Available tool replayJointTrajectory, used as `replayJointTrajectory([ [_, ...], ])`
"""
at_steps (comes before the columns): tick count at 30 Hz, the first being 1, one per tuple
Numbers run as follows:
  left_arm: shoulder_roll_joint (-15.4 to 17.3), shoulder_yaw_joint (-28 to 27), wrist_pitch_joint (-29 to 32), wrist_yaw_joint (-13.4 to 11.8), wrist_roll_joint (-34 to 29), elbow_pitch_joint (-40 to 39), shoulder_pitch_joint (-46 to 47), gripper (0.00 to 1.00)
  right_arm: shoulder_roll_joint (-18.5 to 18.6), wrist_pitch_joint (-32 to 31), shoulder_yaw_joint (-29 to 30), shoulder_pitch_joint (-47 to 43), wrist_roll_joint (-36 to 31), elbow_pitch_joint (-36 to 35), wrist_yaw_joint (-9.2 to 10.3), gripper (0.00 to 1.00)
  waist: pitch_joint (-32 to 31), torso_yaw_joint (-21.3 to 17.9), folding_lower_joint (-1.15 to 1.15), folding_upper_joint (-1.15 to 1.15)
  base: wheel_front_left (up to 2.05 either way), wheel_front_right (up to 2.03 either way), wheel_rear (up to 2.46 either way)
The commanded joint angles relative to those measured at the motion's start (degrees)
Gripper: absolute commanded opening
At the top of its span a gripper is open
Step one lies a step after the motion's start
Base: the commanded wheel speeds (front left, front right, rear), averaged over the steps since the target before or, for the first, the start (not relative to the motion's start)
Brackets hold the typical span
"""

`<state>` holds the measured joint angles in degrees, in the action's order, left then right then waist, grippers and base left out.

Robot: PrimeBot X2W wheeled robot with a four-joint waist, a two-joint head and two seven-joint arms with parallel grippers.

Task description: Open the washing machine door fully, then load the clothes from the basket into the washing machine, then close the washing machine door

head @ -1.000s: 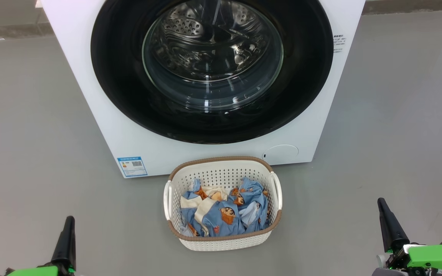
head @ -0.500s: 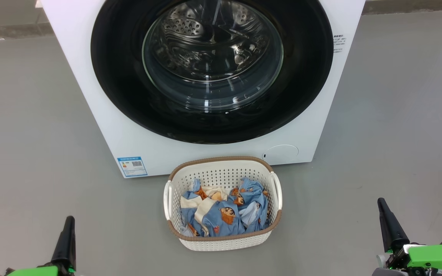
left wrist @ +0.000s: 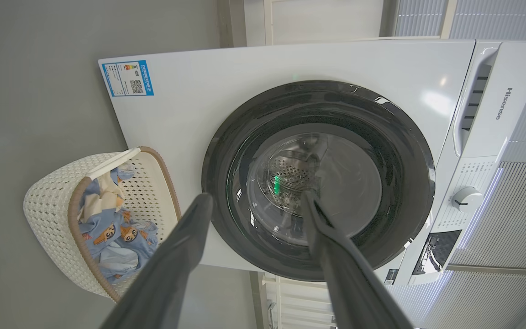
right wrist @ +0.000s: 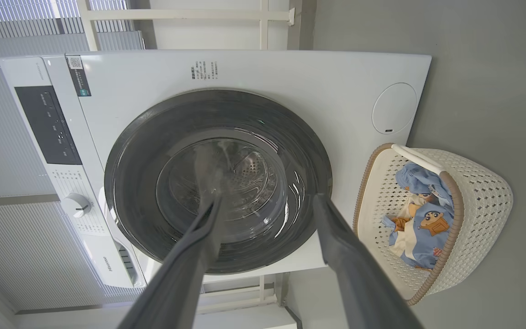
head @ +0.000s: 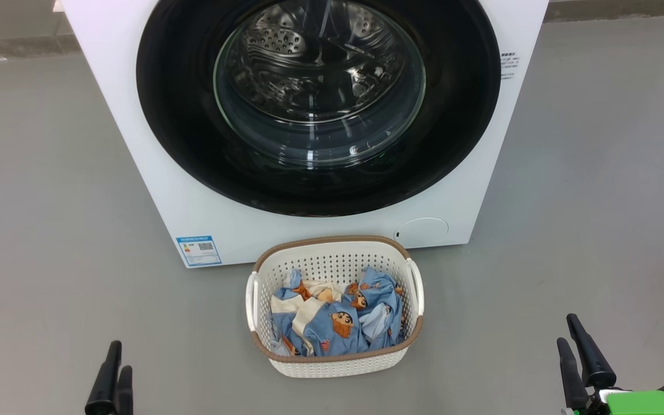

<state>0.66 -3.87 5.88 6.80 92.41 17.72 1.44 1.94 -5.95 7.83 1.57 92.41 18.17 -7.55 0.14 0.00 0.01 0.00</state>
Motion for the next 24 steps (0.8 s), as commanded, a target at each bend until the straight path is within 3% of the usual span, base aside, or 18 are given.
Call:
replayJointTrajectory([
  [1, 0.78, -0.01, -0.41, 0.04, -0.29, -1.57, 1.89, 1.0, 0.52, 0.29, -0.06, 1.55, -0.45, -1.7, 0.0, 1.0, -0.06, 0.01, 0.11, 0.0, 0.0, 0.0, 0.0],
  [7, 0.87, 0.63, -1.34, 0.08, -0.58, -2.16, 2.11, 1.0, 0.67, 0.87, -0.25, 1.58, -0.84, -2.5, 0.01, 1.0, -0.01, 0.03, 0.0, 0.0, 0.0, 0.0, 0.0],
  [24, 1.74, 2.63, -4.15, 0.16, -2.64, -3.9, 2.83, 1.0, 1.72, 3.28, -1.39, 1.8, -3.25, -3.89, 0.01, 1.0, -0.05, 0.14, 0.0, 0.0, 0.0, 0.0, 0.0],
])
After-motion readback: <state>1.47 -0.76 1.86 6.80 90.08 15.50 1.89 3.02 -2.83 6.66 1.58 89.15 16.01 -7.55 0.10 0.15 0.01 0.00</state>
